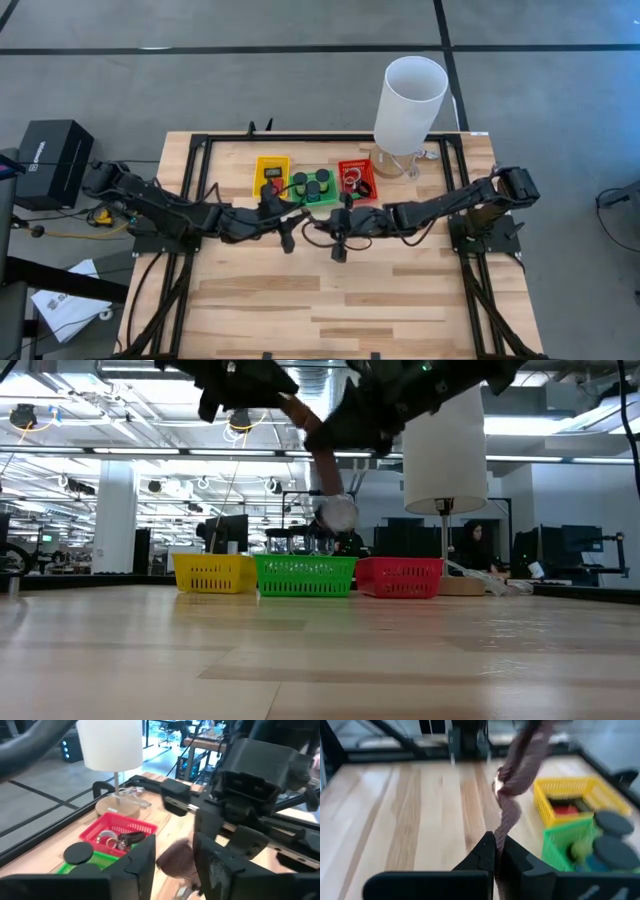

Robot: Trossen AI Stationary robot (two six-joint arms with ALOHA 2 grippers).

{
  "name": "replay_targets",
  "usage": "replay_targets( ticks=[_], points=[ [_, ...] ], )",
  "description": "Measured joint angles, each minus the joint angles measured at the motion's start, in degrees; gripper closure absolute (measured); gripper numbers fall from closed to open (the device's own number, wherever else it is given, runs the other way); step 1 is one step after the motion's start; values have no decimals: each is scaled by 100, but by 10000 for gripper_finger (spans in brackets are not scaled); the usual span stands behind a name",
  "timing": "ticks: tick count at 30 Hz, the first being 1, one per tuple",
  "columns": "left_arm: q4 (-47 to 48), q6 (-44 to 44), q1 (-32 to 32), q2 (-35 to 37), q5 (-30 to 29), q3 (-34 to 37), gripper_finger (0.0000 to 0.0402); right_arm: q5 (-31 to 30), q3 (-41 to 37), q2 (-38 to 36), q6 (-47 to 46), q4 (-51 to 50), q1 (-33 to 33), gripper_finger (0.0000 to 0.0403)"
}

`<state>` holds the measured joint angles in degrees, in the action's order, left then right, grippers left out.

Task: Pick & Place Office items
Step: Put the brown wrist watch into the red basket

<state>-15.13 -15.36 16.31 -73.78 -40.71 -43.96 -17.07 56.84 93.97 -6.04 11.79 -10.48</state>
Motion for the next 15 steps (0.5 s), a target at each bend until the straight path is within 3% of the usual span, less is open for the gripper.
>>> replay_targets(
  ticks=[9, 15],
  points=[
    [9, -403, -192, 0, -28, 146, 258, -35, -2, -28, -325, -1155, -200, 402],
    [3, -457, -216, 0, -26, 146, 267, -1311, -7, -637, -446, -2338, -261, 402]
  ],
)
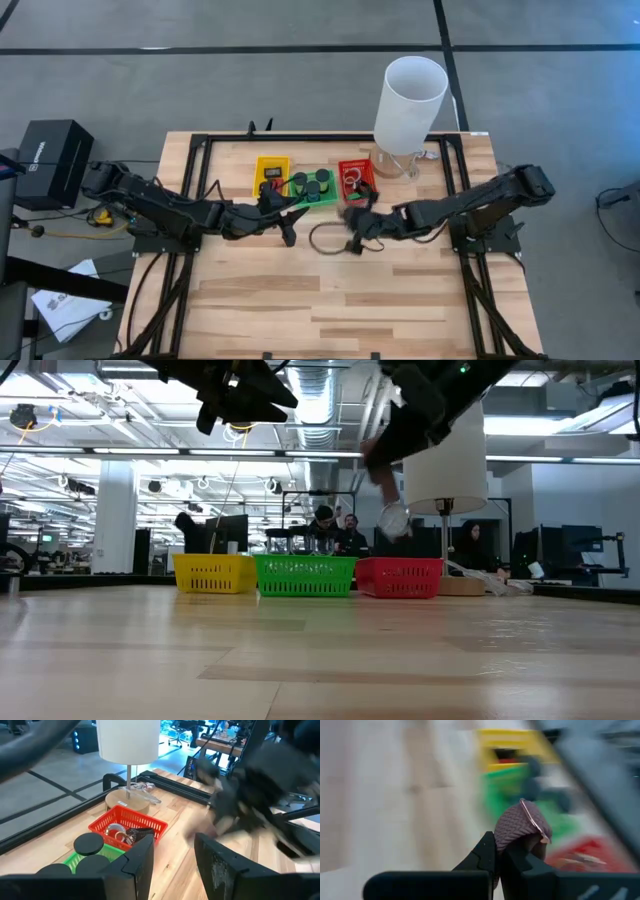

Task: Pick & Place Office items
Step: Put the brown wrist watch into the red basket

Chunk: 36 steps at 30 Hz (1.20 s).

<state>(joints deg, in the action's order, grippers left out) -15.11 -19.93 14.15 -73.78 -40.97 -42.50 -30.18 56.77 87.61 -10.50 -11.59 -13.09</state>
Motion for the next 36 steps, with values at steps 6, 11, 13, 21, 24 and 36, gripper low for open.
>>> replay_targets(
  ticks=[6, 11, 13, 21, 24, 36],
  points=[
    [2, -2, 0, 0, 2, 0, 270, -1836, 7, -626, 48, -511, 328, 403],
    [2, -18, 4, 0, 14, 0, 271, -1494, -59, -655, -175, -616, 1063, 403],
    [-1, -92, 11, 0, 65, 0, 273, -1273, -87, -445, -200, -532, 1360, 403],
    [-1, -200, 17, 0, 236, 9, 275, -1227, -126, 399, -202, -348, 2126, 401],
    [-2, -179, 17, 0, 234, 9, 277, -1227, -120, 578, -201, -294, 2263, 397],
    [-33, -187, 17, 0, 232, 9, 279, -309, -113, 835, -298, -165, 2821, 340]
  ],
)
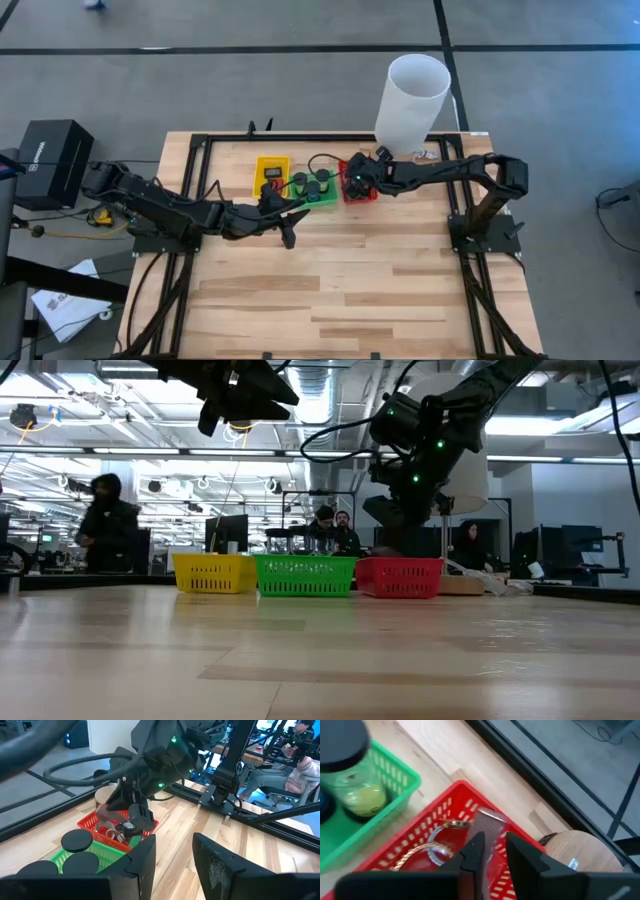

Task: Pick & Place Office items
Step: Put the brown wrist watch into the red basket, then return to Home Position

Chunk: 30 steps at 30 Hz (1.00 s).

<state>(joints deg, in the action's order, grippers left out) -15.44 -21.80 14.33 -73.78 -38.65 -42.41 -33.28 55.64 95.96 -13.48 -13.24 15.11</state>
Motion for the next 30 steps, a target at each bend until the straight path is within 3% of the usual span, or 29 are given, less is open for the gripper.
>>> replay_targets(
  ticks=[8, 22, 25, 30],
  points=[
    [-3, -8, 0, 0, -4, 0, 279, 92, 2, -55, -8, -20, -49, 296],
    [-4, 5, 0, 0, -7, 0, 282, 224, 2, -59, -8, 1, -516, 291],
    [-4, 7, 0, 0, -9, 0, 283, 557, 18, -208, -10, -45, -631, 291],
    [-3, 405, 0, 1, -9, 0, 284, 1854, 235, -721, 400, -552, -974, 291]
  ],
)
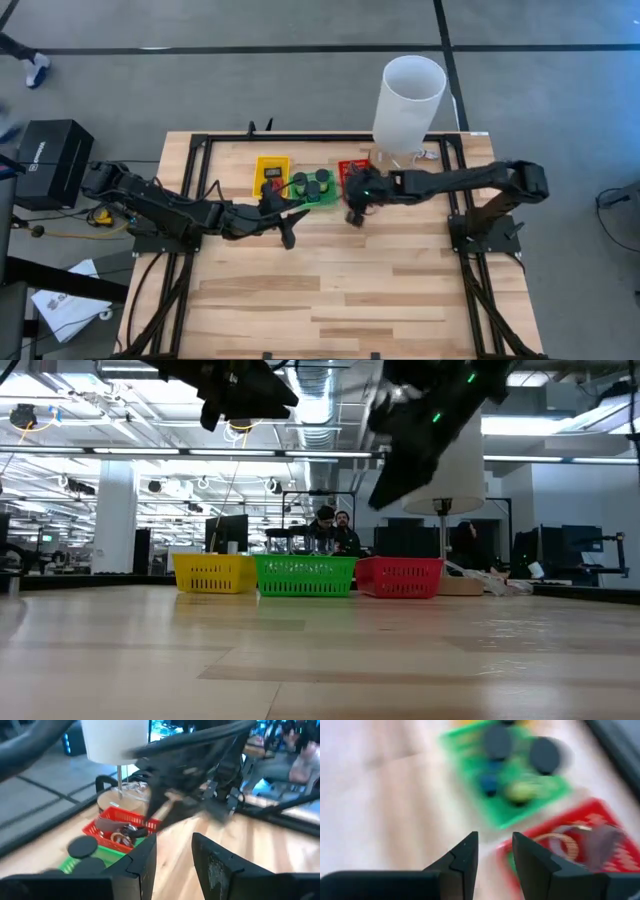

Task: Pick & Place Office items
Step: Return to Home Position

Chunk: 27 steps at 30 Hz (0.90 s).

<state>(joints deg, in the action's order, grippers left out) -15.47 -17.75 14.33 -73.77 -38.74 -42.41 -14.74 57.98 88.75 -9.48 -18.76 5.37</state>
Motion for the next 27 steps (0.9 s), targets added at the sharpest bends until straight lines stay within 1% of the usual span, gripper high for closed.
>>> replay_targets(
  ticks=[3, 5, 9, 12, 15, 17, 19, 21, 24, 27],
  points=[
    [7, 624, 24, 12, -3, 0, 284, 744, 34, -390, 569, -353, -361, 291],
    [16, 875, 101, 12, -9, 0, 290, 1018, 36, -688, 939, -631, -665, 291],
    [74, 1541, 372, 72, -1, 2, 323, 1031, -74, -1361, 1373, -1126, -1321, 291],
    [176, 1864, 622, 276, -2, 2, 357, 1021, -403, -1934, 1370, -1127, -1742, 291],
    [413, 2037, 916, 530, 0, 2, 390, 1014, -989, -2586, 1360, -707, -2102, 295],
    [538, 2352, 1122, 714, 1, 12, 398, 1018, -1451, -3063, 1424, -347, -2263, 302],
    [587, 2791, 1298, 983, 5, 153, 397, 1018, -1846, -3571, 1448, 37, -2358, 309],
    [562, 2994, 1357, 1339, 20, 345, 396, 999, -2146, -4074, 1449, 275, -2377, 316],
    [529, 2875, 1316, 2087, -21, 797, 399, 996, -2479, -4757, 1453, 602, -2366, 326],
    [516, 2534, 1228, 2899, -23, 1492, 400, 998, -2828, -5344, 1496, 901, -2361, 330]
  ],
)
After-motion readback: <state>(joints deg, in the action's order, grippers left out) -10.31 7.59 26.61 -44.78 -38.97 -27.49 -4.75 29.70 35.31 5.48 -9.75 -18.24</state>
